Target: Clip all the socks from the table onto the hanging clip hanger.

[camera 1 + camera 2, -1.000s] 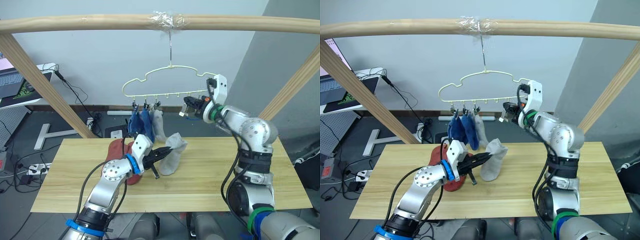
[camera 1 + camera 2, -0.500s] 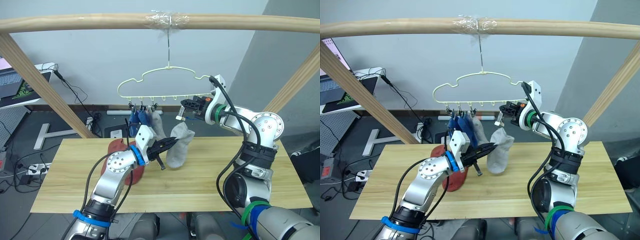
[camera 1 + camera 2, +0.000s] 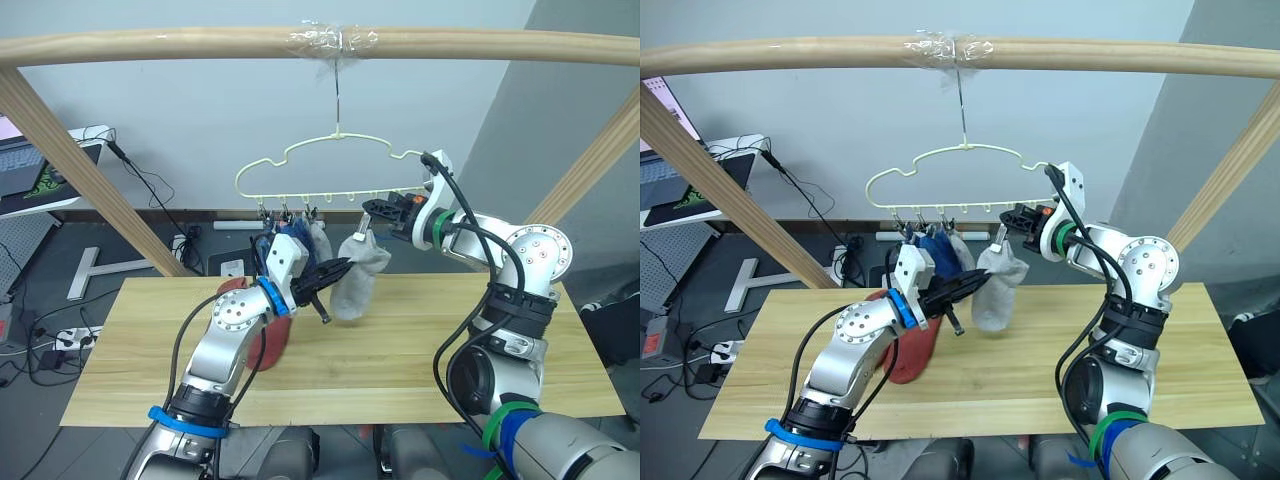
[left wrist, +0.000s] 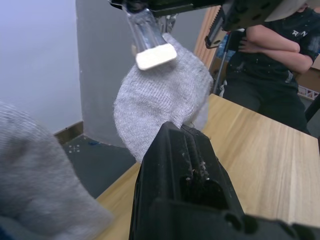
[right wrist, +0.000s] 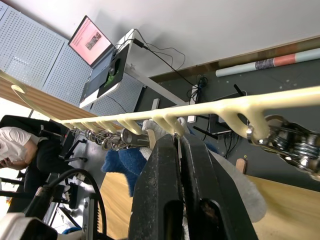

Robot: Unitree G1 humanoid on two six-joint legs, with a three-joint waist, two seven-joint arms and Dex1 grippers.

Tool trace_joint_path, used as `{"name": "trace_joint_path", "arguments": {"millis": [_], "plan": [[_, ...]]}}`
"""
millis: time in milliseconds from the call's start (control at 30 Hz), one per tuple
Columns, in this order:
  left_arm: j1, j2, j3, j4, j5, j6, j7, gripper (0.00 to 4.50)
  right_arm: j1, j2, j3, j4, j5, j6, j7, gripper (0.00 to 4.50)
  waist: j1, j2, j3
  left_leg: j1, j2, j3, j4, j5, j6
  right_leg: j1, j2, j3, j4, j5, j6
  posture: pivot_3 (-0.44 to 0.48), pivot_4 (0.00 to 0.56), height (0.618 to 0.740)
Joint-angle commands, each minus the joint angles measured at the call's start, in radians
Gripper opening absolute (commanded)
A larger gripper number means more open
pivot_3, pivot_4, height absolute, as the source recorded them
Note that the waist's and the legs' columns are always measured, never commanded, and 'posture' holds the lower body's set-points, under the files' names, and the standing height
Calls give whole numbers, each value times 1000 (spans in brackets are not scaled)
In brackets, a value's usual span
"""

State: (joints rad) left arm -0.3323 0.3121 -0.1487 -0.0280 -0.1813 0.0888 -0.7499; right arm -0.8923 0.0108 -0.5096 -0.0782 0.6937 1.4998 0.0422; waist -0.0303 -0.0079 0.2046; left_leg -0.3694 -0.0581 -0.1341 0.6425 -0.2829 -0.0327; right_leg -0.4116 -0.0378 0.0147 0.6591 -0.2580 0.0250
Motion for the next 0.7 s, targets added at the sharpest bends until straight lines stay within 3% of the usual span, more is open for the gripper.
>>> {"name": "trace_joint_path", "arguments": {"millis": [33,167,267,600,700], "plan": [[-18,-8,6,-22,-15,-2,6,26,-5,-3,0,-10,12,20,4,0,0,0,0,0,0,0,0,0,0,0,0,0,0,0,0,-3,213,740],[-17,-11,2,-30,-15,1,3,26,-5,-3,-2,-11,18,15,8,0,0,0,0,0,0,0,0,0,0,0,0,0,0,0,0,-3,213,740],[-23,-11,-1,-31,-18,4,-6,0,-10,1,-26,-16,39,13,16,712,0,0,0,0,0,0,0,0,0,0,0,0,0,0,0,-6,213,740],[-37,-14,-16,-22,-12,11,-15,0,-33,-18,-99,-46,98,48,34,4352,-2,0,1,-12,0,1,2,1,0,-12,0,0,4,0,0,-11,214,740],[-42,-13,-16,-17,-13,13,-15,0,-27,-31,-100,-67,105,49,32,4433,-2,0,1,-12,0,1,2,0,0,-12,0,1,3,0,0,-13,217,740]]}}
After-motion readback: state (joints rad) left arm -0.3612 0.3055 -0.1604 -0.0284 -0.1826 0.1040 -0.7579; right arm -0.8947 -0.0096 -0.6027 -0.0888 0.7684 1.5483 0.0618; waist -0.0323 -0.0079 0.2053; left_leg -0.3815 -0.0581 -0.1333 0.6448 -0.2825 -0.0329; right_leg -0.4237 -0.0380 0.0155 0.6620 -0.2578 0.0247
